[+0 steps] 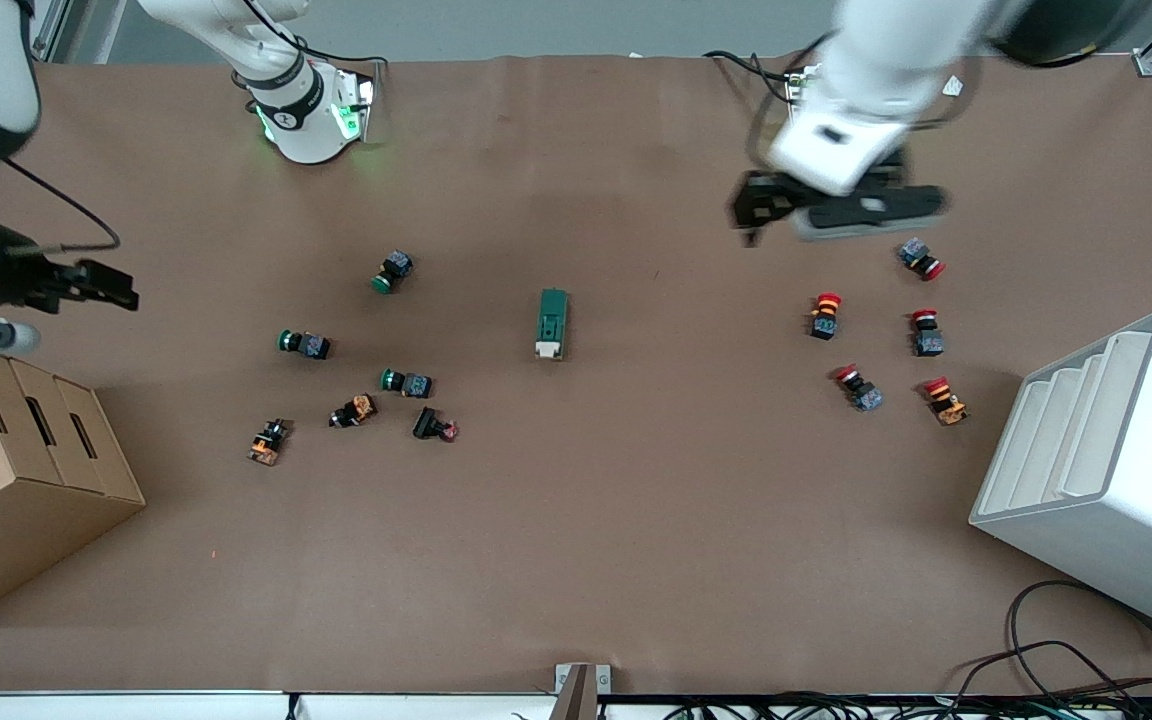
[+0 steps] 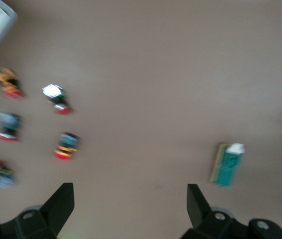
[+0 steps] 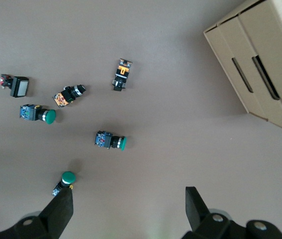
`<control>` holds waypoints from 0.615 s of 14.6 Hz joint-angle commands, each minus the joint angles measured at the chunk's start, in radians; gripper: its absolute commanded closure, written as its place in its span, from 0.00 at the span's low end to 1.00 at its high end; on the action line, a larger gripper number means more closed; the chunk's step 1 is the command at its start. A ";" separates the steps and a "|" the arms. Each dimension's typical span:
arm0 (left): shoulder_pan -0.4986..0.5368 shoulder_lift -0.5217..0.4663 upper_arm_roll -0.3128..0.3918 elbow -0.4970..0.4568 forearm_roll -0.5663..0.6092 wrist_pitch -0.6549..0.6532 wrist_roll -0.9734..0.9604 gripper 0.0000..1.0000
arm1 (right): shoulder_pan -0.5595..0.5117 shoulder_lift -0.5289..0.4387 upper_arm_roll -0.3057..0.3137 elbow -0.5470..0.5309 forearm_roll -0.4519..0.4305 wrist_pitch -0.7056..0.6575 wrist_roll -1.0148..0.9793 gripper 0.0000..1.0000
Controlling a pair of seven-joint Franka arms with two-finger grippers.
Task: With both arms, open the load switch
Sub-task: 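Move the left gripper over the green switch while the right gripper approaches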
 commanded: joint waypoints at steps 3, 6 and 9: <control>-0.038 0.084 -0.204 -0.178 0.177 0.233 -0.430 0.00 | 0.086 0.042 0.011 0.008 0.052 -0.012 0.464 0.00; -0.197 0.234 -0.209 -0.178 0.364 0.279 -0.718 0.00 | 0.100 0.070 0.011 0.008 0.172 0.017 0.670 0.00; -0.329 0.369 -0.211 -0.178 0.626 0.301 -1.060 0.00 | 0.192 0.107 0.009 0.006 0.178 0.061 0.889 0.00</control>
